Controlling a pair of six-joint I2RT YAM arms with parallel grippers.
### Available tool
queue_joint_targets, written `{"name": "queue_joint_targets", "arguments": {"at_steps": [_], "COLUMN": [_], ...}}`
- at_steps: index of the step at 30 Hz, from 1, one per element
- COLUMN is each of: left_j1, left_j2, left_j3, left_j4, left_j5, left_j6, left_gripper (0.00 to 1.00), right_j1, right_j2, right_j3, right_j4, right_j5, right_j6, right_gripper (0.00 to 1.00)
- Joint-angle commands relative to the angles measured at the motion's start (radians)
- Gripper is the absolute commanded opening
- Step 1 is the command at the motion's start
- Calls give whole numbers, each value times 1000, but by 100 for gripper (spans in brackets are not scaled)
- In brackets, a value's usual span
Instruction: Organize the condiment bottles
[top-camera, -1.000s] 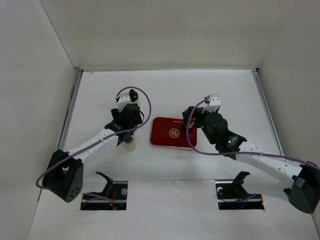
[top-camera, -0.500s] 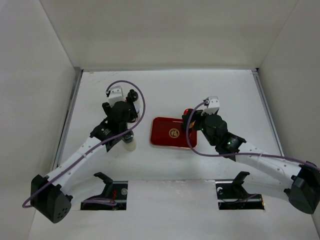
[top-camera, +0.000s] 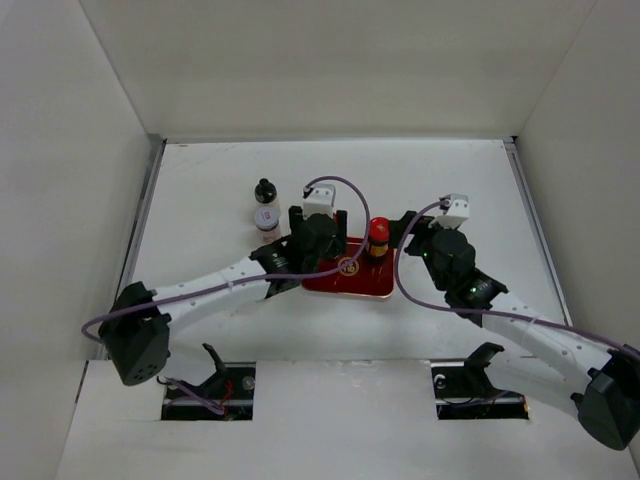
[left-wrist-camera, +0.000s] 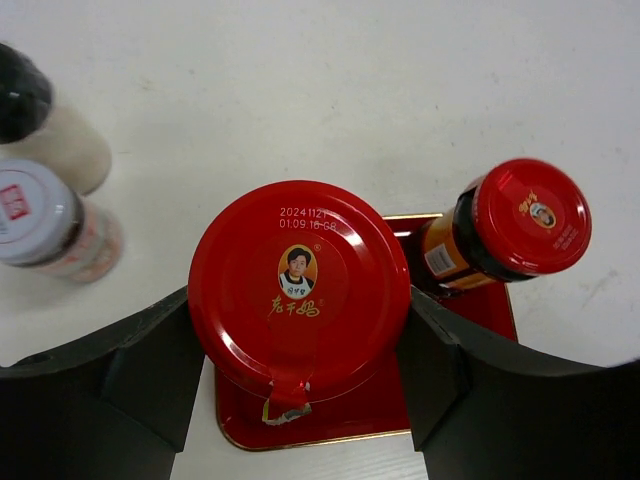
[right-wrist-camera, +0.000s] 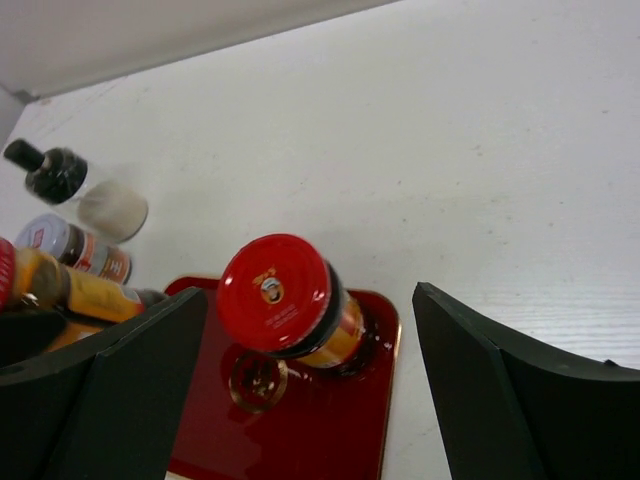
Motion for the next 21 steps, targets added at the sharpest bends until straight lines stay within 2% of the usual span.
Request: {"name": "queue_joint_targets", "arguments": {"at_steps": [1,7,15,18,21], "left_j1": [-7,-10,-7,-10,-18], "left_j2": [23,153,243,267,281], "left_j3": [69,85,100,106,111], "left_j4": [245,342,379,380,384], "left_j5": [9,57,78,74,68], "left_j6": [-5,-2,-5,-5,-3], "left_gripper": [34,35,37,41,53], "right_j1": [-42,-65,-80,-77,-76], "right_j2": [-23,-11,-10,-8,-8], "right_j3": [-16,-24,-32,-32,-30], "right_j4": [42,39,39,39,41], "right_j5": [10,15,6,3,-2], "right_j6": [53,76,87,85,84], "right_gripper": [91,95,100,100,100]}}
